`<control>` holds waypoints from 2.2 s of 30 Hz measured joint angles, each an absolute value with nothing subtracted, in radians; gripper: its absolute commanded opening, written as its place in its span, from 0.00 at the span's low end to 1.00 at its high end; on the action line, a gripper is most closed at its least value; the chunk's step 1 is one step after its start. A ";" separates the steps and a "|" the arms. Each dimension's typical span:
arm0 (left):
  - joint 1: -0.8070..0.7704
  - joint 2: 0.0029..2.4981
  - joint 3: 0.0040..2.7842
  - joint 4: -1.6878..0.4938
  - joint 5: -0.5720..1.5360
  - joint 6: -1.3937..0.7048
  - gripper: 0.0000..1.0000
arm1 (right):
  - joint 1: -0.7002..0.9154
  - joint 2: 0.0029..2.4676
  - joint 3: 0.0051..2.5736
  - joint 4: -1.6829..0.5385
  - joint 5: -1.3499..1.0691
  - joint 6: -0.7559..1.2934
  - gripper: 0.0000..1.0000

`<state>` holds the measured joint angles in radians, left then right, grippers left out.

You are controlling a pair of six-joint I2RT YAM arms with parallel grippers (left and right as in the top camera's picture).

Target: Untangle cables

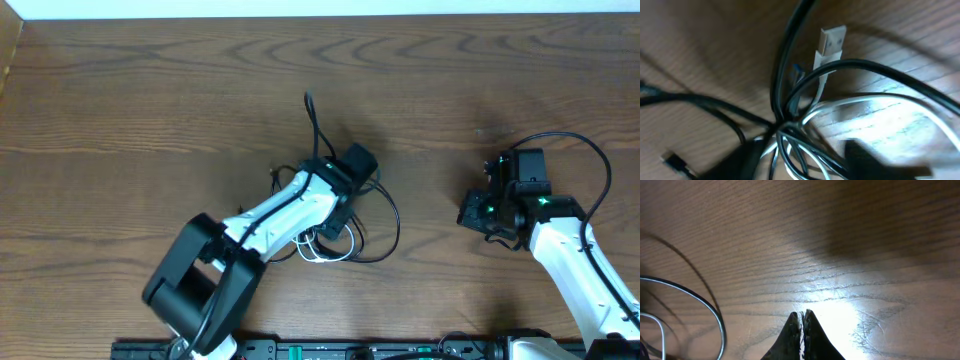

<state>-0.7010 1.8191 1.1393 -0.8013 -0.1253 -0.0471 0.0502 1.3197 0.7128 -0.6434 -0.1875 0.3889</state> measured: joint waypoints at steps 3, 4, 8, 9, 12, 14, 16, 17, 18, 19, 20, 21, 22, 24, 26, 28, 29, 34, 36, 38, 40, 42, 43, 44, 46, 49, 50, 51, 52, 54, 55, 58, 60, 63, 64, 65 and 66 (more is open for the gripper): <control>-0.701 1.823 1.139 -0.802 -0.125 -0.047 0.08 | 0.050 1.320 0.713 -0.644 -0.187 0.389 0.02; -0.701 1.823 1.141 -0.806 -0.125 -0.047 0.07 | 0.050 1.320 0.713 -0.644 -0.187 0.389 0.02; -0.701 1.776 1.218 -0.820 -0.032 -0.047 0.08 | 0.050 1.320 0.713 -0.643 -0.193 0.383 0.02; -0.701 1.746 1.246 -0.818 0.006 -0.047 0.08 | 0.050 1.320 0.713 -0.642 -0.202 0.377 0.02; -0.701 1.574 1.352 -0.759 0.201 -0.049 0.08 | 0.051 1.320 0.713 -0.604 -0.390 0.275 0.05; -0.701 1.495 1.360 -0.725 0.297 -0.066 0.08 | 0.051 1.320 0.713 -0.561 -0.585 0.197 0.13; -0.701 1.438 1.360 -0.710 0.369 -0.087 0.08 | 0.051 1.320 0.712 -0.505 -0.780 0.147 0.20; -0.701 1.427 1.360 -0.703 0.384 -0.093 0.07 | 0.051 1.320 0.712 -0.486 -0.828 0.140 0.23; -0.701 1.418 1.360 -0.694 0.393 -0.100 0.08 | 0.051 1.320 0.712 -0.459 -0.925 0.126 0.24; -0.701 1.411 1.360 -0.677 0.399 -0.109 0.08 | 0.064 1.320 0.712 -0.458 -0.964 0.120 0.25; -0.701 1.408 1.360 -0.656 0.404 -0.117 0.08 | 0.079 1.320 0.712 -0.458 -0.982 0.118 0.27; -0.701 1.406 1.360 -0.626 0.411 -0.131 0.08 | 0.095 1.320 0.712 -0.456 -0.985 0.117 0.31; -0.701 1.404 1.360 -0.611 0.414 -0.134 0.08 | 0.118 1.320 0.712 -0.460 -0.976 0.117 0.41; -0.691 1.388 1.360 -0.564 0.417 -0.139 0.08 | 0.157 1.320 0.712 -0.464 -0.939 0.109 0.47; -0.670 1.371 1.360 -0.536 0.417 -0.157 0.08 | 0.201 1.320 0.712 -0.463 -0.875 0.106 0.47; -0.637 1.345 1.360 -0.525 0.418 -0.173 0.08 | 0.245 1.320 0.712 -0.463 -0.801 0.105 0.46; -0.624 1.338 1.360 -0.522 0.418 -0.178 0.08 | 0.270 1.320 0.712 -0.465 -0.758 0.105 0.45; -0.504 1.290 1.360 -0.516 0.409 -0.187 0.08 | 0.342 1.320 0.712 -0.508 -0.630 0.103 0.01; -0.471 1.272 1.360 -0.516 0.406 -0.187 0.07 | 0.356 1.320 0.712 -0.524 -0.563 0.135 0.01; -0.422 1.246 1.360 -0.517 0.405 -0.187 0.07 | 0.360 1.320 0.712 -0.580 -0.359 0.263 0.01; -0.371 1.221 1.360 -0.532 0.406 -0.187 0.08 | 0.360 1.320 0.712 -0.635 -0.150 0.390 0.01; -0.331 1.212 1.360 -0.563 0.408 -0.187 0.08 | 0.360 1.320 0.712 -0.662 -0.060 0.440 0.01; -0.283 1.208 1.360 -0.586 0.404 -0.187 0.08 | 0.358 1.320 0.712 -0.682 0.037 0.488 0.01; -0.261 1.208 1.360 -0.595 0.405 -0.194 0.08 | 0.352 1.320 0.712 -0.688 0.069 0.517 0.07; -0.229 1.208 1.360 -0.622 0.409 -0.218 0.07 | 0.335 1.320 0.711 -0.657 0.082 0.558 0.25; -0.216 1.208 1.360 -0.638 0.413 -0.238 0.08 | 0.335 1.320 0.711 -0.534 -0.078 0.532 0.36; -0.217 1.208 1.360 -0.642 0.414 -0.240 0.08 | 0.337 1.321 0.709 -0.492 -0.148 0.513 0.34; -0.217 1.208 1.360 -0.648 0.414 -0.241 0.08 | 0.347 1.322 0.711 -0.453 -0.241 0.499 0.33; -0.216 1.208 1.360 -0.649 0.414 -0.241 0.08 | 0.362 1.322 0.711 -0.444 -0.305 0.492 0.31; -0.217 1.208 1.360 -0.651 0.414 -0.244 0.08 | 0.400 1.322 0.711 -0.457 -0.391 0.511 0.38; -0.216 1.208 1.360 -0.653 0.414 -0.244 0.07 | 0.417 1.322 0.711 -0.478 -0.399 0.551 0.42; -0.217 1.208 1.360 -0.656 0.414 -0.244 0.08 | 0.459 1.322 0.711 -0.509 -0.367 0.689 0.43; -0.217 1.208 1.360 -0.657 0.414 -0.244 0.08 | 0.479 1.322 0.711 -0.506 -0.339 0.725 0.42; -0.216 1.208 1.360 -0.659 0.414 -0.244 0.08 | 0.528 1.342 0.711 -0.475 -0.286 0.767 0.44; -0.217 1.208 1.360 -0.662 0.414 -0.244 0.08 | 0.534 1.352 0.711 -0.461 -0.279 0.770 0.44; -0.217 1.208 1.360 -0.666 0.414 -0.244 0.08 | 0.550 1.382 0.711 -0.422 -0.269 0.776 0.45; -0.216 1.208 1.360 -0.671 0.414 -0.244 0.08 | 0.573 1.439 0.712 -0.355 -0.264 0.781 0.44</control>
<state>-0.2165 1.2079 1.3602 -0.6708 0.4137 -0.2436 0.5732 1.4395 0.7116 -0.3553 -0.2638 0.7811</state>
